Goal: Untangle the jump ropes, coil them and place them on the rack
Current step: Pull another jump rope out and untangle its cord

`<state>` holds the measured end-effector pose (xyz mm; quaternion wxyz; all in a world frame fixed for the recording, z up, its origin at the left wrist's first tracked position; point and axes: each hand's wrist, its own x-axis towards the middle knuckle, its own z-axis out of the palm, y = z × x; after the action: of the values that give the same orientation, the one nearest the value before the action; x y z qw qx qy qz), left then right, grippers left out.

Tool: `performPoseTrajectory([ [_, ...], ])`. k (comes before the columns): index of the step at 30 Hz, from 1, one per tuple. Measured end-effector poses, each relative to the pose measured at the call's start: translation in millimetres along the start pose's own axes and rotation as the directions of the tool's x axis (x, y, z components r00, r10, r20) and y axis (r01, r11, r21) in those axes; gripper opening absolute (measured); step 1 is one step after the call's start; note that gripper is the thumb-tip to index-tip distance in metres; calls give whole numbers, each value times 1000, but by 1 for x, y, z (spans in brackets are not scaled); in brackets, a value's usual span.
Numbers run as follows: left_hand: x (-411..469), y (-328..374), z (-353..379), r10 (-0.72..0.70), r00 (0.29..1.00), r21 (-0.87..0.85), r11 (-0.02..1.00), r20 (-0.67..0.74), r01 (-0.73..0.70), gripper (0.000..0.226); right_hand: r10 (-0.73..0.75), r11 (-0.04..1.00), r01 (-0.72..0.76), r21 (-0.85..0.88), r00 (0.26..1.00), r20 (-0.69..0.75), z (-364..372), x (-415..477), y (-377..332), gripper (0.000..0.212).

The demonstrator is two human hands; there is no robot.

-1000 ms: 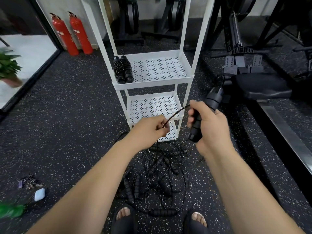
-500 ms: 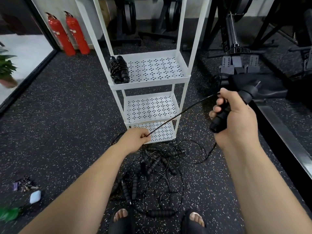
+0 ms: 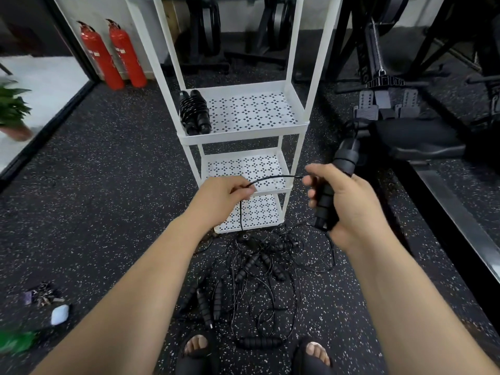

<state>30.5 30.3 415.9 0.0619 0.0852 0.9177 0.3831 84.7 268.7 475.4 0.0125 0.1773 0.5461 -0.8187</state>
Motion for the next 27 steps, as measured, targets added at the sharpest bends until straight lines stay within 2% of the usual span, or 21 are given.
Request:
performPoseTrajectory([
  [5, -15, 47, -17, 55, 995, -149, 987, -81, -67, 11, 23, 989, -16, -146, 999, 49, 13, -7, 20, 21],
  [10, -27, 80, -23, 80, 989, -403, 907, -125, -125, 9, -72, 933, 103, -344, 992, 102, 30, -17, 37, 10],
  [17, -27, 87, -25, 80, 981, -554, 815, -178, -167, 11, -89, 944, 135, -300, 983, 163, 37, -20, 41, 5],
  [24, -28, 87, -25, 63, 980, -608, 776, -188, -166, 13, -54, 971, 94, -218, 982, 183, 43, -22, 42, 11],
  [27, -27, 87, -24, 61, 977, -606, 776, -202, -174, 15, -91, 970, 127, -206, 980, 179, 44, -24, 40, 14],
])
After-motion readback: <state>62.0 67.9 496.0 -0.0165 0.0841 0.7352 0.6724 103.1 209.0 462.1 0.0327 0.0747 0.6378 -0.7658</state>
